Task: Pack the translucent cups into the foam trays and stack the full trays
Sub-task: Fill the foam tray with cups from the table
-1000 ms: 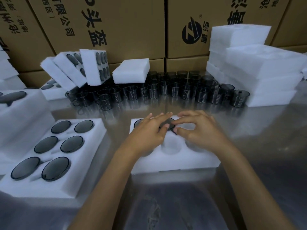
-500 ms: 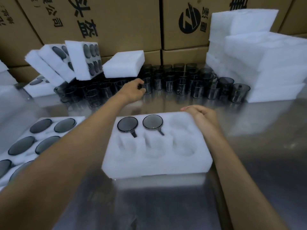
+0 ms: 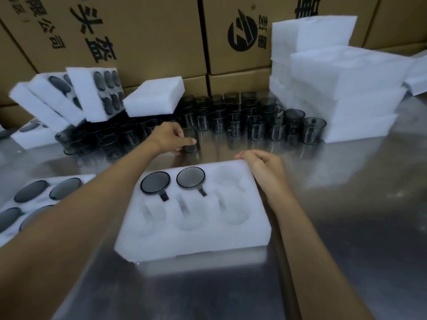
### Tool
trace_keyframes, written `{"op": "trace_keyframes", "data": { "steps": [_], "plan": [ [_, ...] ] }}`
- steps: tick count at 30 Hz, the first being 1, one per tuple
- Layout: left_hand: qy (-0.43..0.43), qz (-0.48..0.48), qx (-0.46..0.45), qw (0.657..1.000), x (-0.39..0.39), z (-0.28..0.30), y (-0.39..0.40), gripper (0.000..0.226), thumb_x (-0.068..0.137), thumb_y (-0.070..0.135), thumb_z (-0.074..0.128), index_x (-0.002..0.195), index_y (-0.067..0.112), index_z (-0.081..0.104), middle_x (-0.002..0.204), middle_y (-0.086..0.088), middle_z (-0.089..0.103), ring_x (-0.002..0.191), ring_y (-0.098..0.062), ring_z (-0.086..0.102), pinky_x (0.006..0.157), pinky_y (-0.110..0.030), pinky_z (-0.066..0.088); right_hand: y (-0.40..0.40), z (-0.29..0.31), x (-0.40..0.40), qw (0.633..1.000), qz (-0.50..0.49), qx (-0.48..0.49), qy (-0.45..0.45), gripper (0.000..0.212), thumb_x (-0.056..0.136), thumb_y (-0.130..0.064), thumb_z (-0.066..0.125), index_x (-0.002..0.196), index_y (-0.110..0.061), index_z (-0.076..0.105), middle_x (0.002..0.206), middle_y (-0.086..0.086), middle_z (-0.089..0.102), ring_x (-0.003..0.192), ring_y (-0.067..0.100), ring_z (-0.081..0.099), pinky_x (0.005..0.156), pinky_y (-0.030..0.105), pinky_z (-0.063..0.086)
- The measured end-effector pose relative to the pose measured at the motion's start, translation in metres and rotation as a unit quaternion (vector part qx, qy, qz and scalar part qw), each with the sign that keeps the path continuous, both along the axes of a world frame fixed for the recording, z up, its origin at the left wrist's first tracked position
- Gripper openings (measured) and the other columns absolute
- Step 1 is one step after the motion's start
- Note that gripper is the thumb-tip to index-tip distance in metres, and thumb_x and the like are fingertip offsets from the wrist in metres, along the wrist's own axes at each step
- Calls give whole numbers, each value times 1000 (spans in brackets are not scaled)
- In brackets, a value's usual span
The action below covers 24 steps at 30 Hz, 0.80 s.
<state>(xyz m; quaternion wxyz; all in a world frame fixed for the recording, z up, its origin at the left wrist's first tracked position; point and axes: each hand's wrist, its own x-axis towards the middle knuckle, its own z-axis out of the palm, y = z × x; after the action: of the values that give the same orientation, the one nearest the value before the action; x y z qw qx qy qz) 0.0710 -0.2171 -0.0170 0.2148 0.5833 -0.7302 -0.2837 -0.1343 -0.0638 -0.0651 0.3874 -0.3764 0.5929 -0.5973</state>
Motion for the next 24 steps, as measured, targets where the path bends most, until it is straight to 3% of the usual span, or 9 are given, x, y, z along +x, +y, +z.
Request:
{"op": "trace_keyframes", "data": {
  "steps": [3, 6, 10, 13, 15, 17, 20, 22, 24],
  "plan": [
    [71, -51, 31, 996, 1, 11, 30, 32, 77, 21, 85, 85, 7, 58, 84, -14, 63, 79, -22, 66, 89, -44, 58, 3, 6, 0, 1000, 3, -9, -10, 14, 85, -21, 68, 75, -22, 78, 76, -9, 74, 66, -1, 64, 66, 23, 50],
    [113, -100, 14, 988, -2, 39, 62, 25, 80, 15, 82, 91, 10, 59, 90, -8, 64, 82, -17, 64, 88, -37, 57, 6, 14, -1, 999, 10, -25, -38, 12, 90, -22, 65, 90, -28, 76, 94, -8, 76, 85, 6, 67, 78, 29, 54],
    [115, -250, 71, 959, -4, 81, 105, 36, 87, 12, 75, 116, 11, 54, 107, 3, 71, 89, -10, 66, 83, -25, 56, 14, 31, 4, 995, 69, -47, -47, 25, 95, -34, 62, 119, -33, 68, 121, -8, 69, 108, 6, 64, 95, 29, 50],
    [107, -301, 111, 941, -10, 90, 125, 47, 90, 11, 70, 130, 13, 46, 120, -4, 70, 106, -18, 68, 91, -28, 54, 23, 43, 10, 988, 121, -88, -40, 29, 102, -31, 51, 125, -28, 67, 122, -5, 70, 114, 9, 64, 100, 29, 48],
    [163, -287, 129, 935, -12, 85, 131, 50, 91, 6, 66, 134, 14, 43, 126, -6, 68, 113, -24, 66, 93, -31, 53, 30, 46, 11, 989, 94, -111, -21, 27, 102, -30, 51, 121, -24, 70, 119, -5, 71, 114, 10, 64, 102, 29, 48],
    [227, -260, 134, 929, -11, 73, 134, 52, 91, 1, 64, 136, 15, 43, 132, -4, 65, 119, -24, 63, 95, -33, 53, 37, 46, 9, 989, 66, -132, -31, 24, 100, -28, 58, 118, -20, 70, 113, -5, 72, 108, 6, 65, 96, 25, 50],
    [304, -212, 133, 919, -10, 51, 140, 53, 90, -2, 65, 136, 17, 48, 132, -3, 64, 119, -23, 64, 96, -37, 54, 44, 48, 8, 988, 79, -132, -17, 25, 94, -22, 67, 118, -17, 69, 98, -3, 69, 87, 4, 63, 74, 15, 50],
    [349, -186, 131, 909, -12, 37, 146, 54, 87, -7, 65, 134, 16, 50, 128, -5, 66, 117, -22, 65, 90, -34, 56, 46, 51, 9, 988, 96, -117, 21, 23, 90, -20, 72, 112, -14, 70, 94, 1, 67, 83, 9, 61, 67, 16, 49],
    [336, -164, 96, 922, -15, 26, 153, 59, 82, -8, 69, 131, 19, 53, 125, -4, 66, 116, -19, 64, 90, -32, 53, 47, 56, 9, 986, 116, -102, 59, 20, 84, -18, 78, 102, -12, 70, 86, 3, 65, 73, 11, 59, 58, 19, 49]
  ]
}}
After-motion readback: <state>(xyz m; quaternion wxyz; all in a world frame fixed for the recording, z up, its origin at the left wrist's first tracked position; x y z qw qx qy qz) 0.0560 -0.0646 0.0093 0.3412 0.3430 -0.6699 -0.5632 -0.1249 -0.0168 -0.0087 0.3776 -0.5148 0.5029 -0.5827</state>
